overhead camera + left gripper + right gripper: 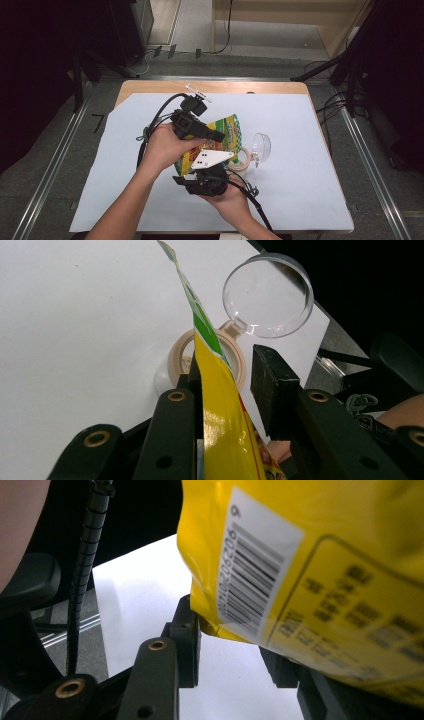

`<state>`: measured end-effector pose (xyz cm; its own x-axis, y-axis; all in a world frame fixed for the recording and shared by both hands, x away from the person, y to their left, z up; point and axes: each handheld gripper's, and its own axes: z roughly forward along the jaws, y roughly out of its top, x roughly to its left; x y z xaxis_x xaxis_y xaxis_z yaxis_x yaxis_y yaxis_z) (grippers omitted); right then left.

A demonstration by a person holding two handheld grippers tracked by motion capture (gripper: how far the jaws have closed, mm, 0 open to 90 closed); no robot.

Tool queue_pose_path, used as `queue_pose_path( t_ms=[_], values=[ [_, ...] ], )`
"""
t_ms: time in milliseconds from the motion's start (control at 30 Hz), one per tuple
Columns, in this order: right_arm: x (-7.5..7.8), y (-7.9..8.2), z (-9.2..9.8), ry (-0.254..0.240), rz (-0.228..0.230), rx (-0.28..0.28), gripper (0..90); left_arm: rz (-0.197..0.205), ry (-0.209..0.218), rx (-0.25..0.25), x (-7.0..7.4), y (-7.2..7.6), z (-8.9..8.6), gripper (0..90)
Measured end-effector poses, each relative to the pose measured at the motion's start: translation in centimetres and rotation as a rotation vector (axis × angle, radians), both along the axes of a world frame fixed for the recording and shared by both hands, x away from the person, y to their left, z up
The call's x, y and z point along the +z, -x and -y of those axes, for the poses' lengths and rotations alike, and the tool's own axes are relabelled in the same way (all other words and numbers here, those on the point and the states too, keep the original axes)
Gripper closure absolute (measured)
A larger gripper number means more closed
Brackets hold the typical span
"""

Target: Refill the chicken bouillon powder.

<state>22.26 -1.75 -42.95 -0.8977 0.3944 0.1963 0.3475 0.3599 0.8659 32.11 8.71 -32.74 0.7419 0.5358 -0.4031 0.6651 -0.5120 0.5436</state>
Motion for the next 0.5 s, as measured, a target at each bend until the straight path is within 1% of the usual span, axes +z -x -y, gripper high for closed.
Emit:
queue_pose_path(
  t_ms=[133, 267, 367, 500],
  values=[
    [0.18, 0.00, 0.03, 0.001, -0.010, 0.004, 64.9, -0.007, -0.004, 0.010, 0.05, -0.05, -0.04, 72.5],
    [0.40, 0.17, -0.18, -0.008, -0.036, 0.008, 64.9, -0.023, -0.008, 0.015, 0.14, 0.00, -0.24, 72.1],
    [0.52, 0.28, -0.28, -0.003, -0.020, 0.012, 65.0, -0.022, -0.005, 0.018, 0.30, 0.15, -0.27, 72.1],
    [0.44, 0.28, -0.24, -0.002, -0.014, 0.008, 65.1, -0.009, -0.015, 0.017, 0.32, 0.30, -0.05, 72.1]
  ],
)
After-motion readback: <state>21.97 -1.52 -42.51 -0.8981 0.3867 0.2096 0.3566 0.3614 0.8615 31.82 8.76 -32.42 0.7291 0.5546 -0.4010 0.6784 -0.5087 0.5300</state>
